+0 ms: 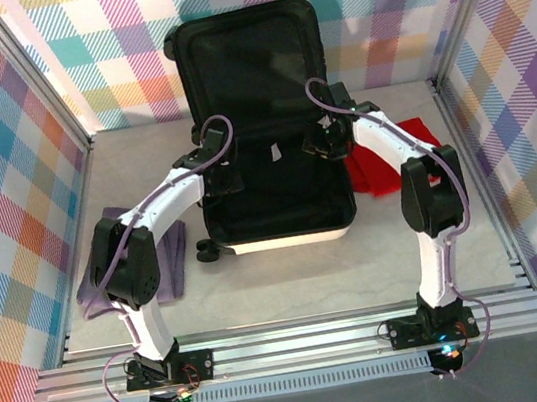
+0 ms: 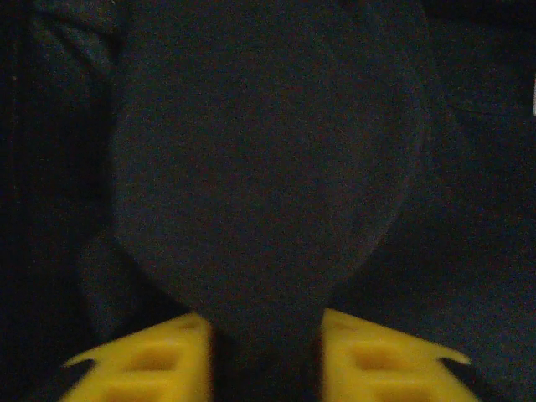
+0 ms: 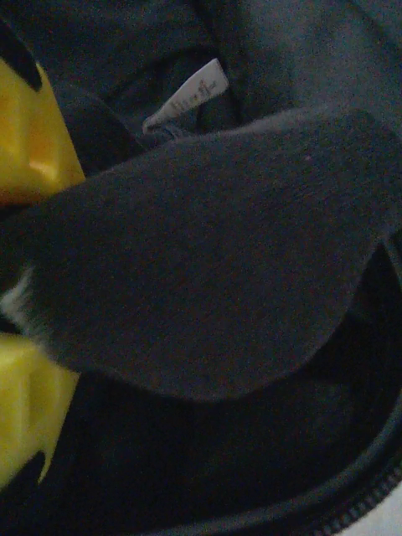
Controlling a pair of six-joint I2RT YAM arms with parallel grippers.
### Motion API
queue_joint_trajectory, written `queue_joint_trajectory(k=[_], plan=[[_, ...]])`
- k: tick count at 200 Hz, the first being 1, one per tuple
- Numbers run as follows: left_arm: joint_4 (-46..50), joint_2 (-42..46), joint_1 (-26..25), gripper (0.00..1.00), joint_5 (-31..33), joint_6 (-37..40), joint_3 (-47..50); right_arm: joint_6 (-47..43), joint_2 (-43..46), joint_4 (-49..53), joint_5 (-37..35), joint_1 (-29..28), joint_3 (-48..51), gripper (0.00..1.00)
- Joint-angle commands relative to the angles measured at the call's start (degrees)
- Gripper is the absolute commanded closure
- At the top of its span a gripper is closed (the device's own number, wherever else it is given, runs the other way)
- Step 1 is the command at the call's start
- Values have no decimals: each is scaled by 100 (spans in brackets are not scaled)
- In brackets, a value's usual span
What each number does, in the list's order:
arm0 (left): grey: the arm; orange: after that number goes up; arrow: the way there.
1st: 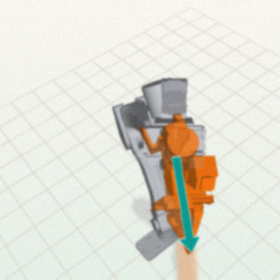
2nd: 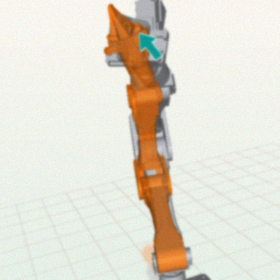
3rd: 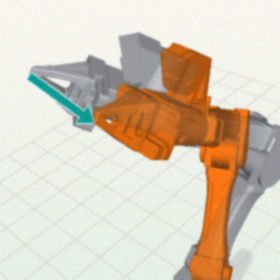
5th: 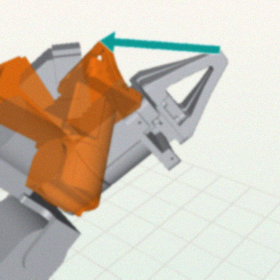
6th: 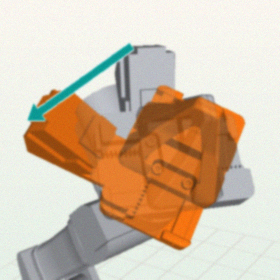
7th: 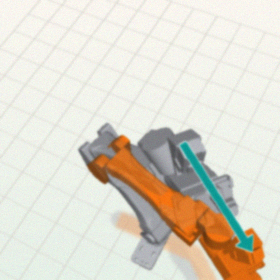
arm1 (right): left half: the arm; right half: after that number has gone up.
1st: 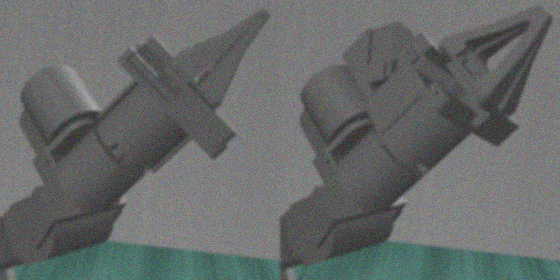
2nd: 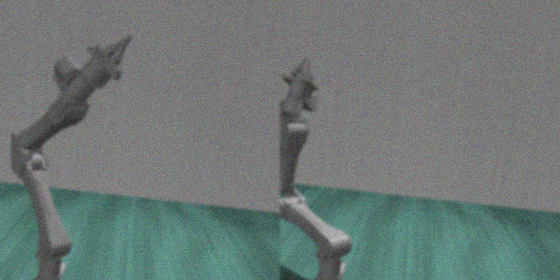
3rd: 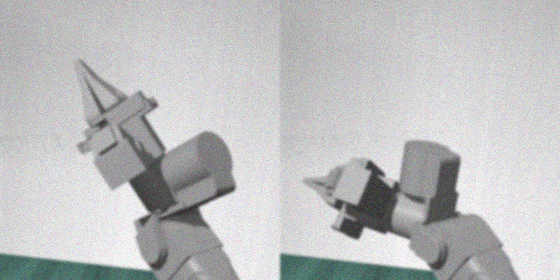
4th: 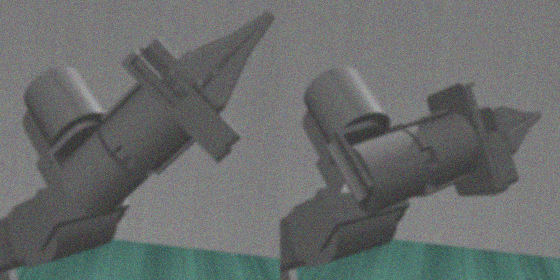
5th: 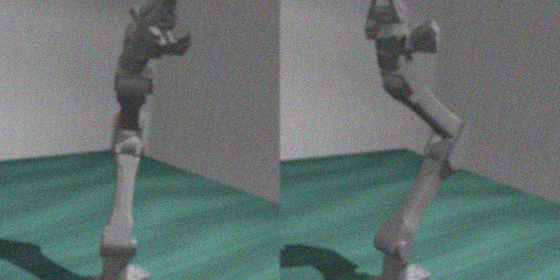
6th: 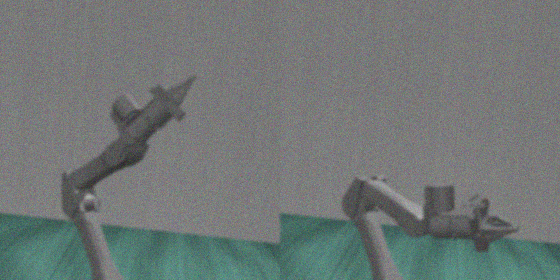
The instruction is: Pack the luggage
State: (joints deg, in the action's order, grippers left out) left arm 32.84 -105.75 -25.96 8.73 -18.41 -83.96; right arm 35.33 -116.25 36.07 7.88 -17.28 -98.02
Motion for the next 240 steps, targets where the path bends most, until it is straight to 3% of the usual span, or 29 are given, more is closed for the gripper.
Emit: queue_joint_trajectory(k=[1,26,51,119,149,202,240], plan=[[36,24,90,43,238,-4,-46,-172,27,106,-84,-27,-315,46],[152,163,99,30,274,13,-161,-340,214,255,-339,-29,-342,27],[205,386,107,29,158,18,-292,-482,495,312,-437,-27,-272,22],[-94,512,-149,31,-508,-85,-324,-947,1136,374,-369,-324,505,23],[-275,204,-375,33,-558,-300,-303,-1007,969,331,-526,-537,668,30],[-620,-140,-643,36,-567,-690,-61,-1185,830,572,-1326,-862,752,33],[-594,-457,-674,37,-213,-866,-17,-1191,808,677,-1888,-1001,988,33]])
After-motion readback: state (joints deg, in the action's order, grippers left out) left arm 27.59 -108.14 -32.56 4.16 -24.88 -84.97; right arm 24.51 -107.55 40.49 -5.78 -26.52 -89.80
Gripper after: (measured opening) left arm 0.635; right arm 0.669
